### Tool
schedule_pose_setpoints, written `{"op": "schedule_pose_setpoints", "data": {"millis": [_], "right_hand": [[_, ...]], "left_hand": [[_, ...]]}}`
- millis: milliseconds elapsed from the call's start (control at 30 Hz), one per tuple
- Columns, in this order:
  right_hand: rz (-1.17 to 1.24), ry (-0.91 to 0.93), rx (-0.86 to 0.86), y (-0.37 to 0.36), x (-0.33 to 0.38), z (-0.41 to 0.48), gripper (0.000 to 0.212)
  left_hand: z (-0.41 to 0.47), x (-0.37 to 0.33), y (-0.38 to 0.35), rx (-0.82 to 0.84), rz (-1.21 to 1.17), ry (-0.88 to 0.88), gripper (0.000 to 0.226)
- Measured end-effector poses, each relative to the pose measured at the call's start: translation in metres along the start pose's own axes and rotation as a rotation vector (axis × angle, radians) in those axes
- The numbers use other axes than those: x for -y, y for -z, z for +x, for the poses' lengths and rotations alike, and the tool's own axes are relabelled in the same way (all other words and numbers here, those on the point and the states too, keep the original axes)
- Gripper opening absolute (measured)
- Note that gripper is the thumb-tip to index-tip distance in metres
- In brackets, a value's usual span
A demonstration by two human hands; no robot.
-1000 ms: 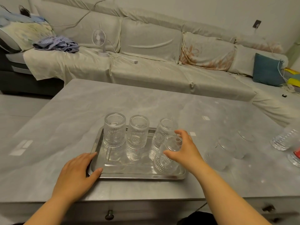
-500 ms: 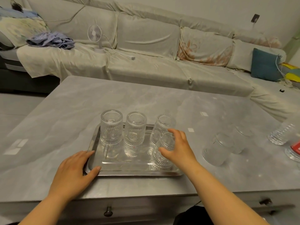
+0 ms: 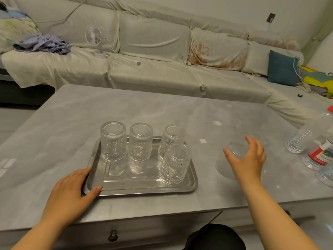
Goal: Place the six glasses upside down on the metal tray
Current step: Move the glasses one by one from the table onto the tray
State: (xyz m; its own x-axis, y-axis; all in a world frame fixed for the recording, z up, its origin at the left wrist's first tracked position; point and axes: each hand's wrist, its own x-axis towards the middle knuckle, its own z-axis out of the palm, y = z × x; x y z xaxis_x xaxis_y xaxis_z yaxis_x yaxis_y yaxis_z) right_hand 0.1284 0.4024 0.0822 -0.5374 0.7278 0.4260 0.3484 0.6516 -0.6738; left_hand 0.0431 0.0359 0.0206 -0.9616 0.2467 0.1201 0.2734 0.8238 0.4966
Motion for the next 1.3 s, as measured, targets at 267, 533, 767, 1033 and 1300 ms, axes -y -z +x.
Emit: {"op": "schedule_pose_setpoints", "data": {"millis": [267,533,767,1033,1300], "right_hand": [[0.327,-0.321,0.014,-0.027,-0.039,0.006,0.090],[0.280,-0.384,-0.040,-0.030,-0.049,0.018,0.072],[0.509,-0.344,-0.085,-0.010,-0.016,0.023,0.061],[0.775,0.057,0.188,0.019,0.094,-0.026,0.051],[0.655,0.043,0.542,-0.045,0.131,-0.108,0.065]], "left_hand": [[0.001,0.001,-0.003,-0.003,0.016,-0.007,0.074],[0.006,0.000,-0.005,-0.006,0.030,-0.024,0.083],[0.006,0.003,-0.007,-0.029,0.028,-0.031,0.066],[0.004,0.006,-0.008,-0.030,-0.011,-0.010,0.057],[0.002,0.007,-0.006,-0.021,-0.051,0.009,0.057]]}}
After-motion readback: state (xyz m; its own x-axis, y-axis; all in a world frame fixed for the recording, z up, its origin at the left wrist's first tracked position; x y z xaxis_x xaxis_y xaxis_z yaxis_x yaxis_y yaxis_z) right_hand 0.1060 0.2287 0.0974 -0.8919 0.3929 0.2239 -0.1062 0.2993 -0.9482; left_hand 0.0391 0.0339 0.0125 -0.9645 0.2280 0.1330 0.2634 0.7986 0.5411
